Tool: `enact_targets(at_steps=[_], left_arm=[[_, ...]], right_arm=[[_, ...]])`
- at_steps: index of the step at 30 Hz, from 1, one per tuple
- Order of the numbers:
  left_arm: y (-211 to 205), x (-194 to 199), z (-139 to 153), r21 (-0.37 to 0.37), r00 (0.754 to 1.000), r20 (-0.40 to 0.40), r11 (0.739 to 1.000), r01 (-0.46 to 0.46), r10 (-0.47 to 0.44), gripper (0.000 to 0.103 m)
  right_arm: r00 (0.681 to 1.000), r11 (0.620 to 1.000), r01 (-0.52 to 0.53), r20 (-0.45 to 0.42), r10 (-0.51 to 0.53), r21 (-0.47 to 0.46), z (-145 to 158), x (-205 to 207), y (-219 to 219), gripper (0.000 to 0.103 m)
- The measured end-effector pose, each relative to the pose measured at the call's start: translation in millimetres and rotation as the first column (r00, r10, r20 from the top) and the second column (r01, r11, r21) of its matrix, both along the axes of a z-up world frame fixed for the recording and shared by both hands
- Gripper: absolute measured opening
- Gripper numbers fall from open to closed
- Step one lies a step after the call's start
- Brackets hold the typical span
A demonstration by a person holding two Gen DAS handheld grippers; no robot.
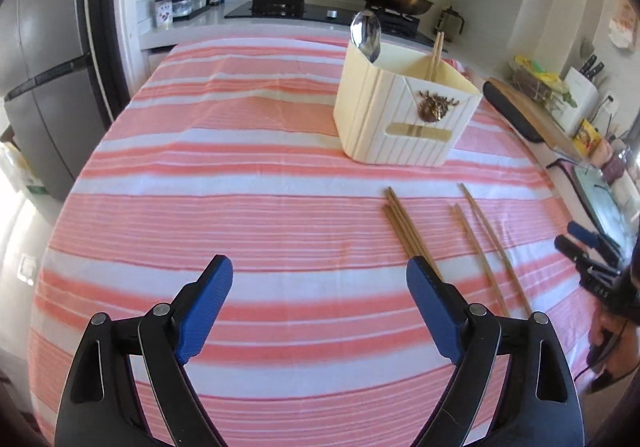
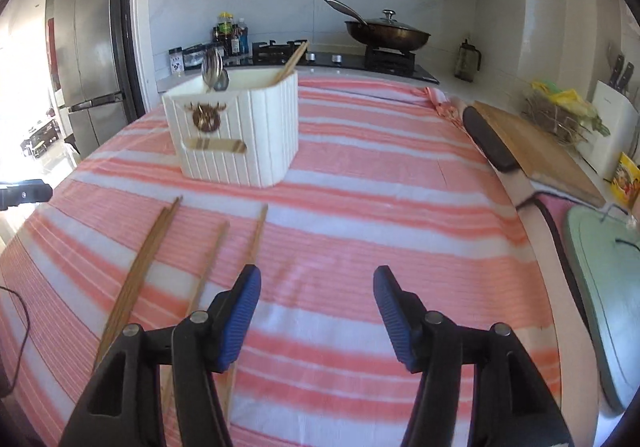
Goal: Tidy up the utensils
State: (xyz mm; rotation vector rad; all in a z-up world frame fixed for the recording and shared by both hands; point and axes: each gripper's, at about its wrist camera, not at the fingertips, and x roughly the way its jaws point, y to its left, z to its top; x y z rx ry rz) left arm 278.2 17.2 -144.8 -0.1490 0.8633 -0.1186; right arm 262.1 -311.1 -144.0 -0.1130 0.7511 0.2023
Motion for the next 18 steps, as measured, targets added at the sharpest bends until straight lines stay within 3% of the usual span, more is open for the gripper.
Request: enact_targets(at_steps=[3, 8, 18], left_arm=[[-5, -10, -15, -0.027, 1.0, 0.012, 0.999, -0.028, 0.029, 0.09], [-19, -19, -31, 0.017, 0.999, 0.021, 0.999, -0.05, 0.049, 0.09], [-17, -37, -47, -0.005, 0.997, -0.001, 0.997, -0.073, 0.073, 0.092]], right_arm=[[1.0, 1.0, 0.007, -0.03, -0.008, -0.025, -17, -17, -1, 0.06], [0.998, 0.999, 0.026, -0.052, -0.025, 0.027, -26, -29, -1, 0.06], [1.0, 1.0, 0.005, -0.023, -0.004, 0.028, -34, -46, 17, 0.06]])
